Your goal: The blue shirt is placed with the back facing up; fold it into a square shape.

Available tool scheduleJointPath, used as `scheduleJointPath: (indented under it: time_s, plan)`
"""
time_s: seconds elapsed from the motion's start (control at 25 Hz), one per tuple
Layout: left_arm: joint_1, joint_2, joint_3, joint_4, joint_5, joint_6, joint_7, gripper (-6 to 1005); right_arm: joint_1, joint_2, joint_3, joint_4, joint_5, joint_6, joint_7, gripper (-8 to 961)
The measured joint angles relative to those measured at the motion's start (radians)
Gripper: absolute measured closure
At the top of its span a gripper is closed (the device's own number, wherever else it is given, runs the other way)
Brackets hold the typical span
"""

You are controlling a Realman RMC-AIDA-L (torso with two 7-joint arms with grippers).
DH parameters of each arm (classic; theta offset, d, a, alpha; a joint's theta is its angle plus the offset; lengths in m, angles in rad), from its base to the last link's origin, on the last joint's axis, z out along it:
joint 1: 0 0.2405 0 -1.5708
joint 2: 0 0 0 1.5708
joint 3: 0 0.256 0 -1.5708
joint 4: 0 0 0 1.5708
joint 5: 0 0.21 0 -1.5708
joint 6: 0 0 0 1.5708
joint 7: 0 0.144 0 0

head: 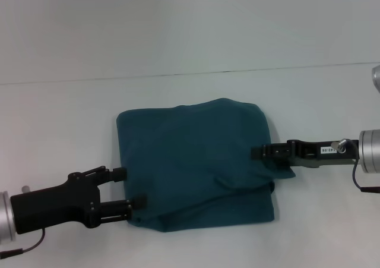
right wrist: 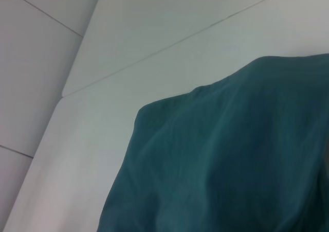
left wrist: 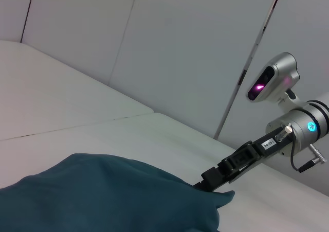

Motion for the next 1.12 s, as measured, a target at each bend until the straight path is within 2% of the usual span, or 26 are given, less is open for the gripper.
scheduleJointPath:
  time_s: [0.48,0.68,0.88,1.12]
  plan:
    - [0.001,-0.002,-0.002,-0.004,0.001,0.002,-0.001,108,-0.028,-0.001,0.004,-0.006,0.002,-0.022,-0.022,479]
    - [0.001,-0.003,-0.002,-0.005,0.001,0.006,-0.005,110,-0.039,0.000,0.013,-0.010,0.023,-0.052,-0.057,694]
    - [0.002,-0.005,-0.003,-0.006,0.001,0.011,-0.006,113,-0.051,-0.010,0.017,-0.013,0.056,-0.096,-0.076,924]
    - [0.004,-0.005,-0.010,-0.006,-0.005,0.010,-0.006,113,-0.064,-0.017,0.063,-0.040,0.060,-0.174,-0.097,954]
